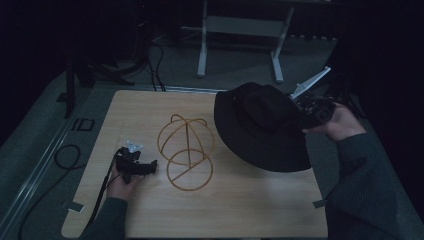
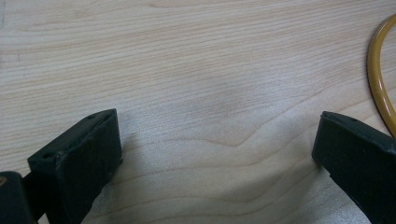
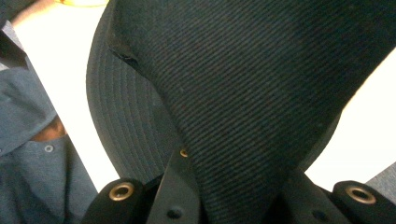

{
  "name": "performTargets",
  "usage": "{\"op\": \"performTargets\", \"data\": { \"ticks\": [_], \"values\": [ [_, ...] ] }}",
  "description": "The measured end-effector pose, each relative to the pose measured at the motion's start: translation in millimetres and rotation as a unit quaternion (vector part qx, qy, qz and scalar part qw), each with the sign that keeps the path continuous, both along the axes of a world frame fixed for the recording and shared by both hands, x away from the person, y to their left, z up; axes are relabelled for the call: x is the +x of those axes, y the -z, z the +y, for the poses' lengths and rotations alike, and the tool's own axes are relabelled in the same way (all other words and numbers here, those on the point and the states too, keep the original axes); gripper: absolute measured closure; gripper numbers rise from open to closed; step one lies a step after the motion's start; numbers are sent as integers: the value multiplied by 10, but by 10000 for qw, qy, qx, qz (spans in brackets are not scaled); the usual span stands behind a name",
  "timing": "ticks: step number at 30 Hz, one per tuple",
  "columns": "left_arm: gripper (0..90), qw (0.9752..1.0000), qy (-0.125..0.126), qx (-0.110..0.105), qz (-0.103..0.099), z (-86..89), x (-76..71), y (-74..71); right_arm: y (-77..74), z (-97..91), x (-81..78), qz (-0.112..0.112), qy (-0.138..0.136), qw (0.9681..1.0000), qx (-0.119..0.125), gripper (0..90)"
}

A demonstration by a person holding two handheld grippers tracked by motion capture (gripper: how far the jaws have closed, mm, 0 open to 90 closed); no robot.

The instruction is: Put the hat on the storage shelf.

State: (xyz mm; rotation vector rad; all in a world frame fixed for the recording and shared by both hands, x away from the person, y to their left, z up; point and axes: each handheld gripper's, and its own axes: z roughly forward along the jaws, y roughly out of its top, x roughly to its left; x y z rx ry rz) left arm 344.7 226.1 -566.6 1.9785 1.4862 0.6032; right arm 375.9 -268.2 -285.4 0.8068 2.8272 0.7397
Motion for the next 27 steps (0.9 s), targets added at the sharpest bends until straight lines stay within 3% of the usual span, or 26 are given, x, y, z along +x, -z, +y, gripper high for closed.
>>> {"op": "performTargets", "data": {
  "ticks": [27],
  "values": [
    [15, 10000, 3, 7, -3, 1, 0, 0, -187, 140, -7, -129, -314, 9993, 168, 865]
  ]
}}
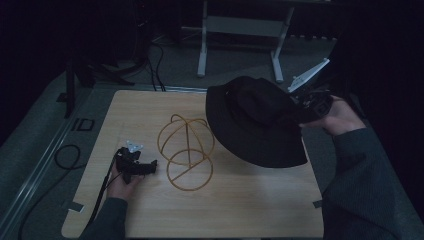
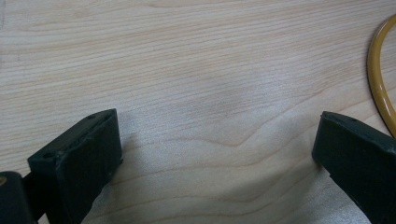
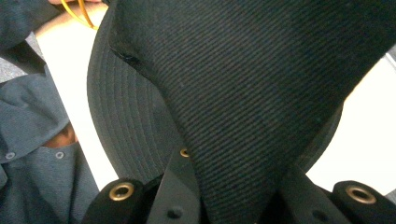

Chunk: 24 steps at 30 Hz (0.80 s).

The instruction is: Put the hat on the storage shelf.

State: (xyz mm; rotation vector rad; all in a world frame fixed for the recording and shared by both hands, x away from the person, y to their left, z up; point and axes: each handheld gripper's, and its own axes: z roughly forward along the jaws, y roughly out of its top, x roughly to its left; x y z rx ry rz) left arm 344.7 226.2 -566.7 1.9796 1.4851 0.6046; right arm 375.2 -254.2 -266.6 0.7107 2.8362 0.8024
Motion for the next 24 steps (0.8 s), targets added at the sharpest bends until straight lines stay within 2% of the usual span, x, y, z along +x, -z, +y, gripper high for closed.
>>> {"op": "performTargets", "data": {
  "ticks": [24],
  "values": [
    [15, 10000, 1, 2, 0, 0, 0, 0, -106, 102, 4, -79, -299, 9991, 287, 865]
  ]
}}
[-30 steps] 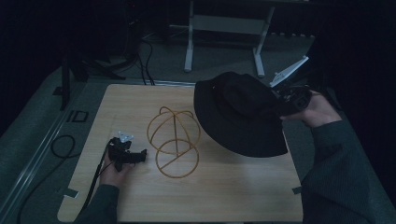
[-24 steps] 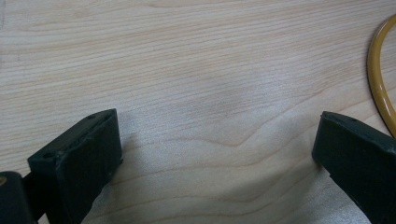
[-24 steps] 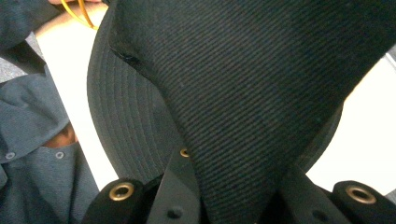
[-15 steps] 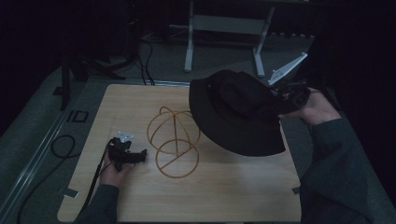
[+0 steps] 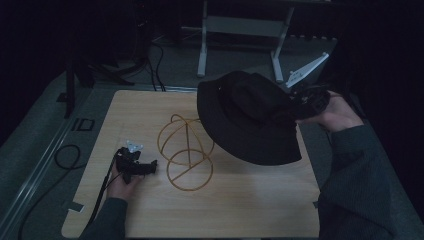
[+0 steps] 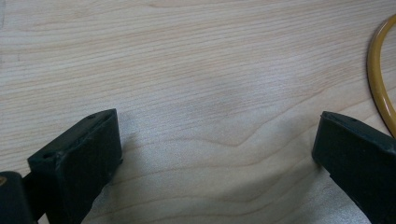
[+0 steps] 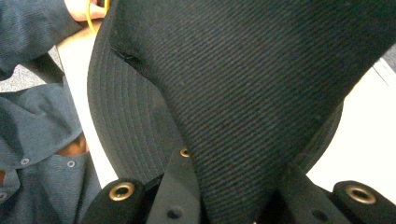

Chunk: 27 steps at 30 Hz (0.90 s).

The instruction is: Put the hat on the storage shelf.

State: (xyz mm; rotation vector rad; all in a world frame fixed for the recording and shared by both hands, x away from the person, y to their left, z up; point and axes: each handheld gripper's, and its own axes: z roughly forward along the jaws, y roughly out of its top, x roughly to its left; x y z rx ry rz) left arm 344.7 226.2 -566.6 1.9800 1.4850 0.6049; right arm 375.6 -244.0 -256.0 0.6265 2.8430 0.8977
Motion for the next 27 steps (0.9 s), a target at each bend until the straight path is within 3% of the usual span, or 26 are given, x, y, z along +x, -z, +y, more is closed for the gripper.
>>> {"op": "performTargets", "data": {
  "ticks": [27],
  "values": [
    [15, 10000, 2, 0, 1, 0, 0, 0, -57, 117, -6, -60, -256, 9996, 118, 864]
  ]
}}
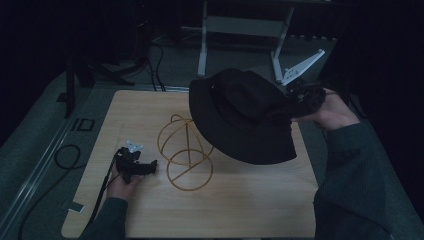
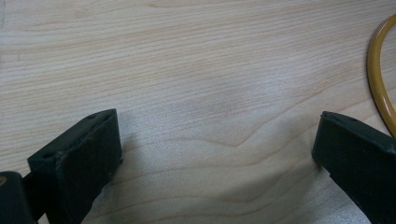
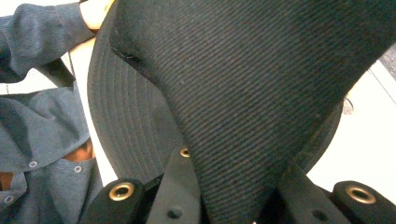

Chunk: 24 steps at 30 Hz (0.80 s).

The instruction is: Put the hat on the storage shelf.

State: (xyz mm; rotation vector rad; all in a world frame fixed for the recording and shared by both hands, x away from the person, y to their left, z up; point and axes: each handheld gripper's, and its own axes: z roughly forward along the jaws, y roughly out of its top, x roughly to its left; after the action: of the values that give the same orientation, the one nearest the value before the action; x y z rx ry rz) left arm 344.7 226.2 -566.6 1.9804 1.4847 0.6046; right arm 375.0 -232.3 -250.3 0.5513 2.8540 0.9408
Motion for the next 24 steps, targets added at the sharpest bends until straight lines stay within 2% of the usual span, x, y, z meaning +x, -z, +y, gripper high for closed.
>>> {"op": "performTargets", "data": {
  "ticks": [7, 24],
  "values": [
    [15, 10000, -1, 1, 4, 0, 0, -1, 8, 30, -5, 3, -66, 10000, 62, 865],
    [16, 10000, -6, -4, -3, -1, 0, 0, 37, 305, 19, 48, -356, 9994, 11, 865]
  ]
}}
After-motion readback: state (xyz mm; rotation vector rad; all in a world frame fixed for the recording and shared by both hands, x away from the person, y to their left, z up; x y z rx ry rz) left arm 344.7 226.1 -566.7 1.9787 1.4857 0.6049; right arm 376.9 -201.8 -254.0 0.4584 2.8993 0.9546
